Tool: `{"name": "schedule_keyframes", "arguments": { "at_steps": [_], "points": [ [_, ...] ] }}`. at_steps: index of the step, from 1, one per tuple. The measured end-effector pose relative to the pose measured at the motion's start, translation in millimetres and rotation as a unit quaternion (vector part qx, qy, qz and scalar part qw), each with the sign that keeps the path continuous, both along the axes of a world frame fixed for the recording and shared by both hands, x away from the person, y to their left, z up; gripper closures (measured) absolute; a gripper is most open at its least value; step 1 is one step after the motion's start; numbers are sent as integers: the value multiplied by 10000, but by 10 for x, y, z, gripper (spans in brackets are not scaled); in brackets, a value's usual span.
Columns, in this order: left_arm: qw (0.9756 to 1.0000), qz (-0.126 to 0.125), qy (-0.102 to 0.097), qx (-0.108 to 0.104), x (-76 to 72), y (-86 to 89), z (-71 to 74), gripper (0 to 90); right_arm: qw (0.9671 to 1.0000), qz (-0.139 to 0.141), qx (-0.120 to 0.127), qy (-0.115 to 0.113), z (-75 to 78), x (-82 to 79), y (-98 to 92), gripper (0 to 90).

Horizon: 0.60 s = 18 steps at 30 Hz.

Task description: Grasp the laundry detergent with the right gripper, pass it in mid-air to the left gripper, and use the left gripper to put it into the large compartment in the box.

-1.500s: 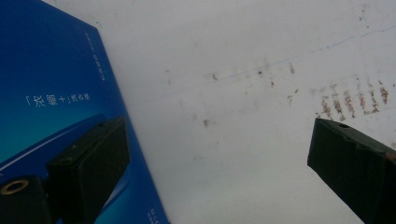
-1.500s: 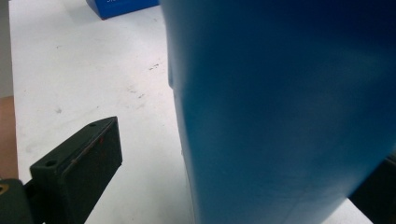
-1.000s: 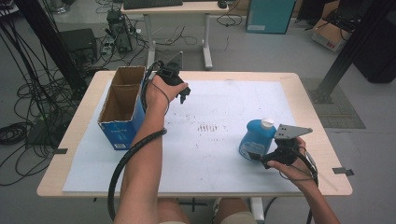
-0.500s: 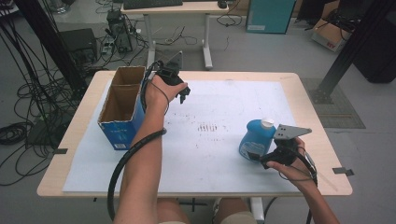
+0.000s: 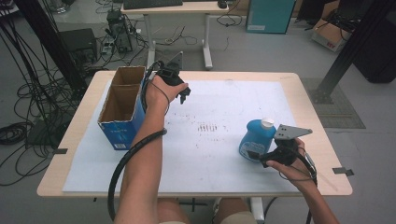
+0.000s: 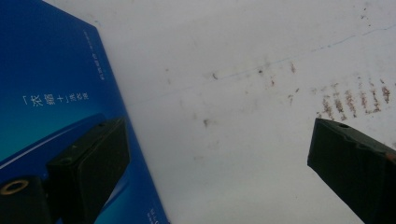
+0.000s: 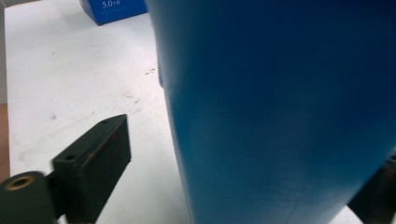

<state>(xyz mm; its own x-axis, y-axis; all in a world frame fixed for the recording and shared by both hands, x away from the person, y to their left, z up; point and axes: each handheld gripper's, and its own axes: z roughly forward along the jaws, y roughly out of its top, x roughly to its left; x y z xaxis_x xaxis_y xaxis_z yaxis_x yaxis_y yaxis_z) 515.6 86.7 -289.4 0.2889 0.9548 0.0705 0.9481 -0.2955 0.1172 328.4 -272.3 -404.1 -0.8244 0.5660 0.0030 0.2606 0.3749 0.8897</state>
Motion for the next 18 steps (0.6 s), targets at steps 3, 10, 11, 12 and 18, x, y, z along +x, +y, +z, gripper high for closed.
{"name": "schedule_keyframes", "arguments": {
  "at_steps": [3, 10, 11, 12, 18],
  "points": [
    [10000, -11, 20, 9, -4, -2, -12, 62, 10000, -12, -13, -36, -10, 2, 11, 141],
    [10000, -16, 25, 10, -7, 7, -14, 62, 10000, -28, -8, 42, -32, -5, 20, 257],
    [10000, -11, 21, 18, -7, 8, -12, 62, 10000, -21, 7, 40, -38, 1, 15, 267],
    [10000, -15, 20, 25, -6, 10, -10, 62, 10000, -36, 2, 47, -43, 3, 11, 280],
    [10000, -8, 21, 17, -5, 11, -12, 62, 10000, -78, -7, 5, -79, 13, -21, 359]
  ]
}}
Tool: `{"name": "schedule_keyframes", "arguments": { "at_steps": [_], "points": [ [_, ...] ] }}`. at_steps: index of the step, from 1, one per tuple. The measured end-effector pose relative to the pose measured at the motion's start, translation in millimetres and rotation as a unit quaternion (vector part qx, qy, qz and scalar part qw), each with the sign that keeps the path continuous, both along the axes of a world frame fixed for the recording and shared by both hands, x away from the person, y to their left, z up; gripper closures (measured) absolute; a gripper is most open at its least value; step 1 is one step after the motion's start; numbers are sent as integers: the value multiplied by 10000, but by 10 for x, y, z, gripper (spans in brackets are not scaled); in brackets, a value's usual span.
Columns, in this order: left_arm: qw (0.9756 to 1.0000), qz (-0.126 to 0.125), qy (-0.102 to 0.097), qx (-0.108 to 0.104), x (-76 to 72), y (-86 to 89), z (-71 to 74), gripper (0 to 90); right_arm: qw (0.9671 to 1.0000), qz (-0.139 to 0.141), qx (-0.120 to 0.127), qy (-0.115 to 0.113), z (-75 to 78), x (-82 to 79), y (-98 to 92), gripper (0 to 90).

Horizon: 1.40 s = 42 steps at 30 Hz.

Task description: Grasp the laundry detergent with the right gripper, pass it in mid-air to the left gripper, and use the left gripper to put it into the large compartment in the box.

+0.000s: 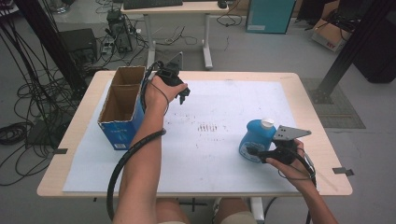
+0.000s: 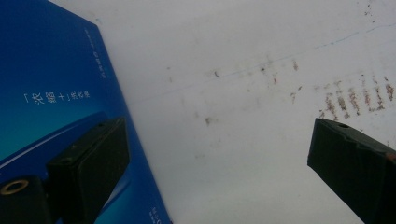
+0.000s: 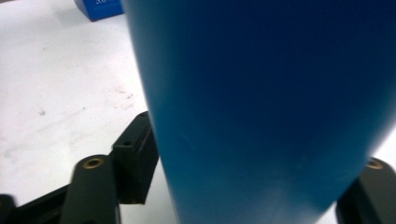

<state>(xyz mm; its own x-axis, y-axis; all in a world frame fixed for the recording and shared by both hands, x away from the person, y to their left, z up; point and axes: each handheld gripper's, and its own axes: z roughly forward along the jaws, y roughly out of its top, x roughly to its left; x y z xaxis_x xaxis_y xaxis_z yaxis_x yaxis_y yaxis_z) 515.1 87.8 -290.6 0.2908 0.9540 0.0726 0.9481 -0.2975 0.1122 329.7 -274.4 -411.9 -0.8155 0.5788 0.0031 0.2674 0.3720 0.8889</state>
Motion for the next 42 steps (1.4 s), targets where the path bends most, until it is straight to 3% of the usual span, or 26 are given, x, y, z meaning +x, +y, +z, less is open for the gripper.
{"name": "schedule_keyframes", "arguments": {
  "at_steps": [5, 42],
  "points": [
    [10000, -11, -2, 0, -1, -2, -9, 62, 10000, -18, 4, -26, -8, 9, -17, 400],
    [9999, -88, -59, 25, -40, -50, 71, 62, 10000, 6, 28, 84, -8, 29, -22, 408]
  ]
}}
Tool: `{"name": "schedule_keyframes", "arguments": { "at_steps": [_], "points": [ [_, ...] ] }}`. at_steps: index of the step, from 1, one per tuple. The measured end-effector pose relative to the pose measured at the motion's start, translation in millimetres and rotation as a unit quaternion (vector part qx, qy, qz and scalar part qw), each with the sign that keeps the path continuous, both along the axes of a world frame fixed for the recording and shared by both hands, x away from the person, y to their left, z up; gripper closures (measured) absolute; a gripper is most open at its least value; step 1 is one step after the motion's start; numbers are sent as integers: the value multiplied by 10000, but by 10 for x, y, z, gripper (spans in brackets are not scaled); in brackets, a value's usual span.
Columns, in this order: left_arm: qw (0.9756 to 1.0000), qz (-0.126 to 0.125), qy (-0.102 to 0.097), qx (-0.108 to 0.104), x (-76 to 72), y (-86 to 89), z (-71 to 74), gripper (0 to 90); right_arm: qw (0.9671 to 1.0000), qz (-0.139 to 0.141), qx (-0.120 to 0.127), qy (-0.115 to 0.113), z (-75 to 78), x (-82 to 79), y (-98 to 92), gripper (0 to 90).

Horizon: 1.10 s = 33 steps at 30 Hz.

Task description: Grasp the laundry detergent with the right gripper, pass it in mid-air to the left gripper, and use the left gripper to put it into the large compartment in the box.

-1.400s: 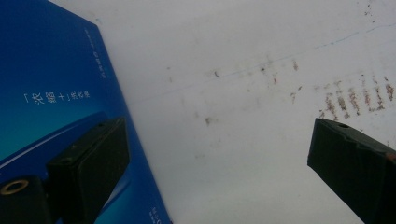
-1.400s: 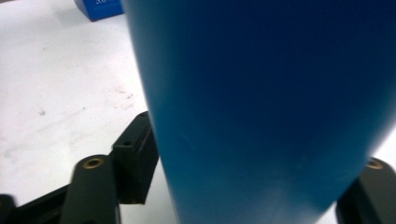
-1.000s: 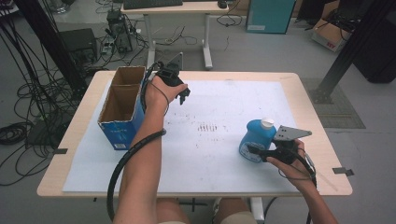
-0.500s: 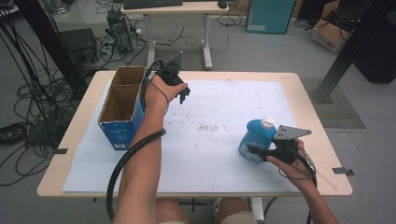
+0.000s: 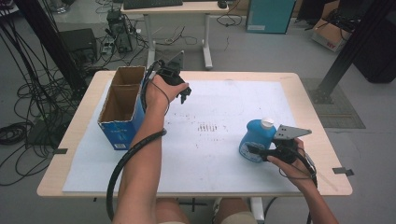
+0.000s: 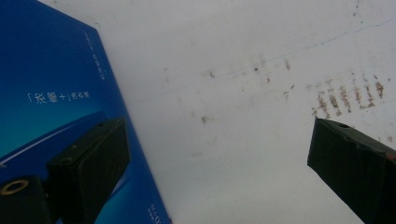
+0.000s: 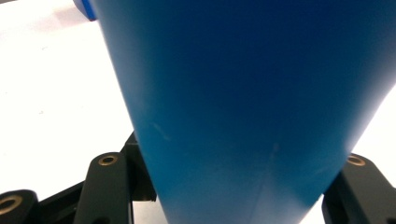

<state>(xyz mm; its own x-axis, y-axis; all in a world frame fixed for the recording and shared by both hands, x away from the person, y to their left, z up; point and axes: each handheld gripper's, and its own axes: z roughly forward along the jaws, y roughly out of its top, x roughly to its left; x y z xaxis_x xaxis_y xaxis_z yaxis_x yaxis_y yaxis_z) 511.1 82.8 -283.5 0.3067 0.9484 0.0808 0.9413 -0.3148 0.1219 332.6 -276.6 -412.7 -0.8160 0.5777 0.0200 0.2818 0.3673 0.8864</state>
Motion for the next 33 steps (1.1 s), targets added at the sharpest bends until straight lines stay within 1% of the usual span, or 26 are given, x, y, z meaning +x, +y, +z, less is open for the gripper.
{"name": "schedule_keyframes", "arguments": {
  "at_steps": [9, 15, 33],
  "points": [
    [10000, -4, 9, 0, -9, -2, 12, 62, 10000, -24, 27, -17, -8, -9, -1, 410],
    [10000, 22, -28, -6, -10, 2, 29, 62, 10000, -31, 23, -39, -9, -14, 1, 415],
    [10000, -19, -2, -14, -11, -18, 18, 62, 10000, -29, 7, -45, -6, -17, 1, 431]
  ]
}}
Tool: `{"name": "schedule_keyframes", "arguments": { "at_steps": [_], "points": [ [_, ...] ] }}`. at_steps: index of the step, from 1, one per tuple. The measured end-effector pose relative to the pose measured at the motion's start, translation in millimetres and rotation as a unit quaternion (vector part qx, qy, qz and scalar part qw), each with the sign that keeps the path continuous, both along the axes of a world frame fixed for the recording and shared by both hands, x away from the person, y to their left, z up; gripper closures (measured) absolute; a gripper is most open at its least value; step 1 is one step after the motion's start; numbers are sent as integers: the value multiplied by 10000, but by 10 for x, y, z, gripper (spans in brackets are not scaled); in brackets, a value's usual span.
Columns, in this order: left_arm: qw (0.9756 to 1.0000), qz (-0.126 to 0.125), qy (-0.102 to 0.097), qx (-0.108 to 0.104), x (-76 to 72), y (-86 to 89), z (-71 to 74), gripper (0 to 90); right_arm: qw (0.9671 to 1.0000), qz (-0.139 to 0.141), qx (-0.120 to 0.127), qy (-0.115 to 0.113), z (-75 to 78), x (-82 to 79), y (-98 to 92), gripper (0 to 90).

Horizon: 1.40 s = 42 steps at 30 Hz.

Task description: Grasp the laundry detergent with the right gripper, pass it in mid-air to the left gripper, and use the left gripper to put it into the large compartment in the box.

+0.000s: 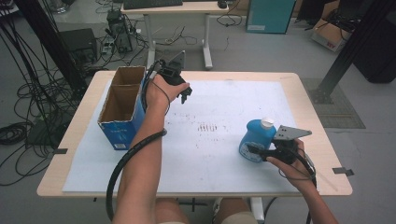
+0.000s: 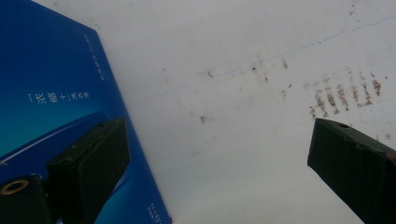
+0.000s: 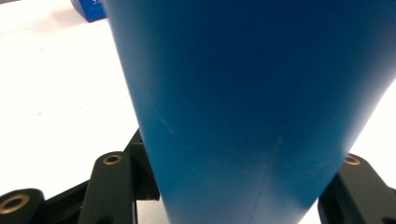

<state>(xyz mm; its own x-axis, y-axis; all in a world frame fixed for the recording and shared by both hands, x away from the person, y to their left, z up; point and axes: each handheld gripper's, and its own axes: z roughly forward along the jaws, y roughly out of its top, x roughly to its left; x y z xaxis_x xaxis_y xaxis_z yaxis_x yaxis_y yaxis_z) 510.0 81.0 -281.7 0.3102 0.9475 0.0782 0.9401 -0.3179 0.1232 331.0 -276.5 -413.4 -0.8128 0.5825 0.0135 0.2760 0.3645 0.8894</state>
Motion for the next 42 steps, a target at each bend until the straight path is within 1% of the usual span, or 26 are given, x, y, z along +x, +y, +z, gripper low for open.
{"name": "schedule_keyframes", "arguments": {
  "at_steps": [14, 21, 30, 32, 33, 34, 38, 42],
  "points": [
    [10000, 15, -12, 4, -11, 21, 4, 62, 10000, -19, 27, -26, -8, -8, 0, 440],
    [10000, 28, -16, 5, -19, 55, 23, 62, 10000, -18, -1, -20, -4, -11, 2, 440],
    [10000, 6, -53, -60, -28, 60, 79, 62, 10000, -36, -4, -12, -3, -12, 6, 438],
    [9999, 15, -57, -101, -31, 56, 77, 62, 10000, -28, -15, -19, -4, -11, 4, 438],
    [9999, -39, -39, -138, -34, 62, 78, 62, 10000, -26, -16, -17, -4, -12, 4, 439],
    [9999, -14, -48, -162, -38, 59, 70, 62, 10000, -30, -5, -14, -4, -12, 6, 439],
    [9998, -87, -2, -183, -46, 48, 54, 62, 10000, -26, -11, -2, 0, -10, 7, 440],
    [9997, -107, -7, -213, -46, 48, 63, 62, 10000, -10, -21, -13, -2, -10, 5, 441]
  ]
}}
